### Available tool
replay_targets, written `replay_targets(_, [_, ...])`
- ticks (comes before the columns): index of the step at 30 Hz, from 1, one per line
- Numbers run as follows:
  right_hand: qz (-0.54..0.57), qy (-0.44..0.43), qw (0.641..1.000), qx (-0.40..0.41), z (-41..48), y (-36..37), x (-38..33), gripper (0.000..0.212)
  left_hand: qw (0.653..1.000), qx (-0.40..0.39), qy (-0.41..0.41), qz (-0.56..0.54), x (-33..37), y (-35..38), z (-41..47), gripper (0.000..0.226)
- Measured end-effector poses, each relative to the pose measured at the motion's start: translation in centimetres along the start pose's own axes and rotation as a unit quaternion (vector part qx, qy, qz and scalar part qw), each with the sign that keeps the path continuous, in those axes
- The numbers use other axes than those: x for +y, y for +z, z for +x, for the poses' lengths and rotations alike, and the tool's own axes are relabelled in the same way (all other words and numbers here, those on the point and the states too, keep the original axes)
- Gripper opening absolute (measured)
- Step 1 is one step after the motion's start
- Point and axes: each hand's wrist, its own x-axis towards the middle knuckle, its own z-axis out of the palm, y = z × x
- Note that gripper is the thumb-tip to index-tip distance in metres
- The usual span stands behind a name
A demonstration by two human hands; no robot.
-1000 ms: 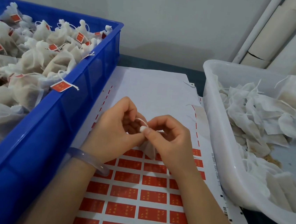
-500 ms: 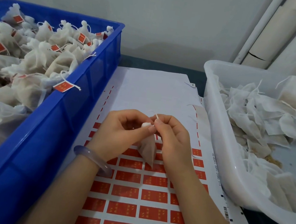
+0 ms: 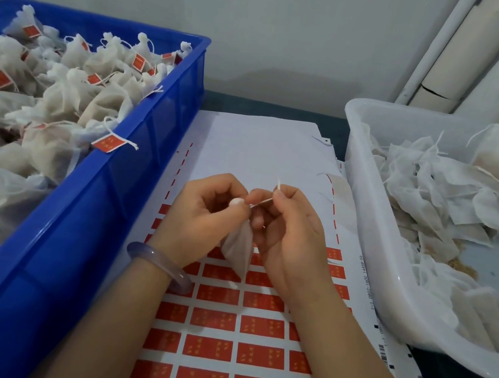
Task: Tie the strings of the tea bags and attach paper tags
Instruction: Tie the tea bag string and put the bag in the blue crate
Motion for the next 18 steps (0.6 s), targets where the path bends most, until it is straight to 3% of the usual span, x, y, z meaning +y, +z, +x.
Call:
replay_targets(5, [0.058,0.007,0.998,0.004,-0.06,-0.11,-0.28,0.022,1.000,-0.017,0.015,0.007,0.20,0.48,-0.35,0.006])
replay_targets(12, [0.200,0.068,0.976,-0.048,-0.05,0.35,0.02,0.010,0.997,-0.023,0.005,-0.076,0.17,0.41,-0.27,0.017])
replay_targets(18, [0.196,0.070,0.978,-0.031,-0.03,0.17,-0.18,0.011,0.986,-0.065,-0.047,-0.144,-0.41,0.41,-0.15,0.019])
